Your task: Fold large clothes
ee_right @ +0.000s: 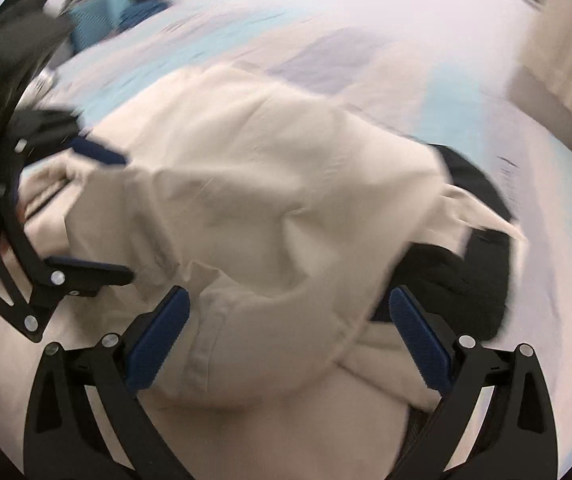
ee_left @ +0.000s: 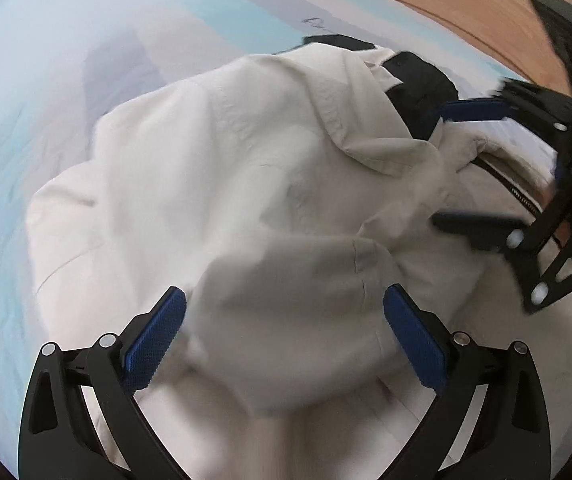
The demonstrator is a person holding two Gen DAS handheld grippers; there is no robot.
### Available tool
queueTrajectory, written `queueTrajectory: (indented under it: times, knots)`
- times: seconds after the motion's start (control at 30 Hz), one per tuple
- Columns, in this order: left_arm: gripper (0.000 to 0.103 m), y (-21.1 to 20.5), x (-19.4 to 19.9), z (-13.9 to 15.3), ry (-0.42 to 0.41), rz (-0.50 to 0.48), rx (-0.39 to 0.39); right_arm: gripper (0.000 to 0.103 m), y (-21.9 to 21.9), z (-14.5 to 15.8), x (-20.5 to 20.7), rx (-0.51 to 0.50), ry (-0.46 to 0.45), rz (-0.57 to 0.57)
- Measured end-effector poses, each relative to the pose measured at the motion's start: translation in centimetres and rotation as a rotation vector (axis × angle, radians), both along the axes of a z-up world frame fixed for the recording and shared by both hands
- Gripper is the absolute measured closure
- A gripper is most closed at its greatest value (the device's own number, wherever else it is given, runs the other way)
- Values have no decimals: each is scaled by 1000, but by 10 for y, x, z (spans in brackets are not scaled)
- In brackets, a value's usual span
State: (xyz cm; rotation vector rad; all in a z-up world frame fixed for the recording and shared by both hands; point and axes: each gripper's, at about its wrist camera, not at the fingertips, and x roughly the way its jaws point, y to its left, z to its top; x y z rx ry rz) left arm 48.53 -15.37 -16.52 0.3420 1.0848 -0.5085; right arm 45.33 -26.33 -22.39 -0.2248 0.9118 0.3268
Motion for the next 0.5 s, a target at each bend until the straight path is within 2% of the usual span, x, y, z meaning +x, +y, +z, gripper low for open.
queueTrajectory:
  times: [0.1, 0.2, 0.5]
  knots:
    - [6, 10, -11, 14, 2, 63, -10, 7, -10, 13, -16, 32, 11, -109]
    - [6, 14, -32, 27, -3, 119, -20, 7, -27, 21, -32, 62, 32, -161]
    - [6, 61, -90, 33, 51, 215, -14, 7, -25, 30, -83, 32, 86, -175]
